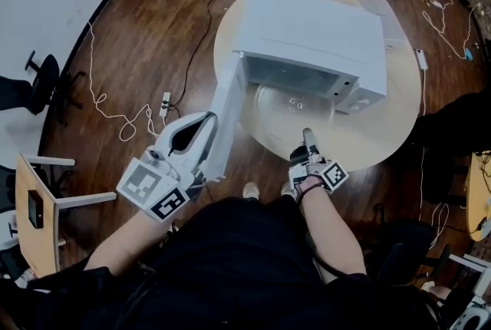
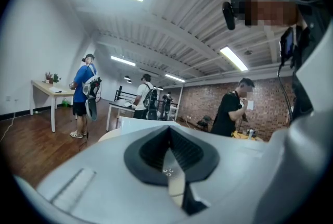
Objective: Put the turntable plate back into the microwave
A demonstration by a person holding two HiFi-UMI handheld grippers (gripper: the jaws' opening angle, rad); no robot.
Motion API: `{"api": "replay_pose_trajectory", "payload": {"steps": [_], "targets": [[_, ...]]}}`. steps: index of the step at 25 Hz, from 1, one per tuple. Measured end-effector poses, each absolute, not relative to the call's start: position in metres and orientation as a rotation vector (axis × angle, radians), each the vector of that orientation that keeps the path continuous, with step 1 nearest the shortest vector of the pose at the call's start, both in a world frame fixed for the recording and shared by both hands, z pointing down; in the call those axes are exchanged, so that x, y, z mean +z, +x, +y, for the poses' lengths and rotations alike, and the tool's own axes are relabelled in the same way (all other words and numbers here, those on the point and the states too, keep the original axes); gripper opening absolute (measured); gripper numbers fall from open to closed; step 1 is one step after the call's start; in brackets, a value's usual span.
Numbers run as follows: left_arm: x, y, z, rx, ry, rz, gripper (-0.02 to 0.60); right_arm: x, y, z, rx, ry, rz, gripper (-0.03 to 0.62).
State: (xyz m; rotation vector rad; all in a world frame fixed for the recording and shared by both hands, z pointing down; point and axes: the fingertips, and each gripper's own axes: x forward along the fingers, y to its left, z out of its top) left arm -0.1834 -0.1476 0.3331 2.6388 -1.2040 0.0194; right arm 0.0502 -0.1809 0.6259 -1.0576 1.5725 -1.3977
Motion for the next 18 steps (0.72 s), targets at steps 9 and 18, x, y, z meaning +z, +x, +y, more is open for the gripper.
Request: {"api": "replay_pose_trajectory", "payload": {"steps": [9, 18], "targets": [[0.330, -0.243, -0.149, 0.049, 2.584, -1.346, 0.003, 0.631, 0.024, -0.267, -1.389, -1.100, 1.473, 0.034], [0.338, -0.311, -0.136, 0.092, 2.425, -1.561, 0.003, 0.645, 0.036, -0.339, -1.322, -1.185, 1.414, 0.037]]}}
